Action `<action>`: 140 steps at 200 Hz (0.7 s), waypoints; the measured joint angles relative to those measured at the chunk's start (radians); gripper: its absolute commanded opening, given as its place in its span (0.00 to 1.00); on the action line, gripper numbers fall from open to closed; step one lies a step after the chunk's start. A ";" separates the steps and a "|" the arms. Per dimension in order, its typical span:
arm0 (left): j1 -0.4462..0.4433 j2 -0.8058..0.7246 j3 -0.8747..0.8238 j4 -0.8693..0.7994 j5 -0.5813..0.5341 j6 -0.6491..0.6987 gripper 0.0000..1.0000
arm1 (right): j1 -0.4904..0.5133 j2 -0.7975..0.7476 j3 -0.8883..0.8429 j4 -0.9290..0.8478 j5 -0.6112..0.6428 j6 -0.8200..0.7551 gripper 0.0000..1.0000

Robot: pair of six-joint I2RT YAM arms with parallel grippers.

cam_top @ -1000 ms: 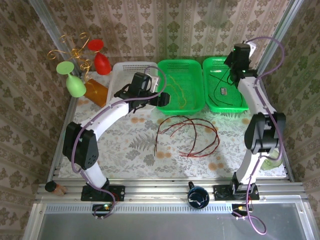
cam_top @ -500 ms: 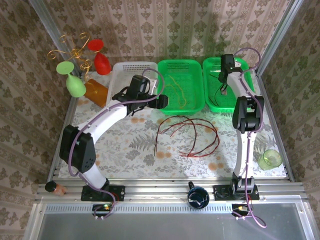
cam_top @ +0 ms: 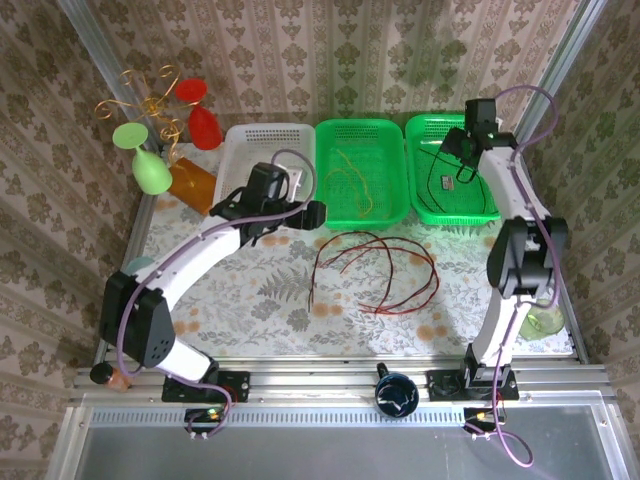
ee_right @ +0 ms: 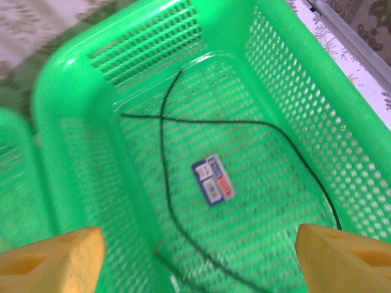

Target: Untangle the cables

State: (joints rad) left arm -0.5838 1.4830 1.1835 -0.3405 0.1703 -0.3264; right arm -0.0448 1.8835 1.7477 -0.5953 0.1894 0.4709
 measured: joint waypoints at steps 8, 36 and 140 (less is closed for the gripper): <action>-0.005 -0.023 -0.029 0.002 -0.007 -0.005 0.87 | 0.013 -0.065 -0.068 0.007 -0.012 0.001 0.80; -0.035 -0.093 -0.118 0.005 -0.021 -0.019 0.87 | 0.093 -0.263 -0.298 0.016 -0.039 0.000 0.79; -0.095 -0.288 -0.388 -0.030 -0.064 -0.095 0.83 | 0.597 -0.621 -0.785 0.075 -0.167 0.162 0.63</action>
State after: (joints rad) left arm -0.6792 1.1954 0.7956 -0.3706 0.1066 -0.4217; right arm 0.5526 1.2621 0.9627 -0.5201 0.0223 0.6331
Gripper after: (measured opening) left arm 0.835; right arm 0.660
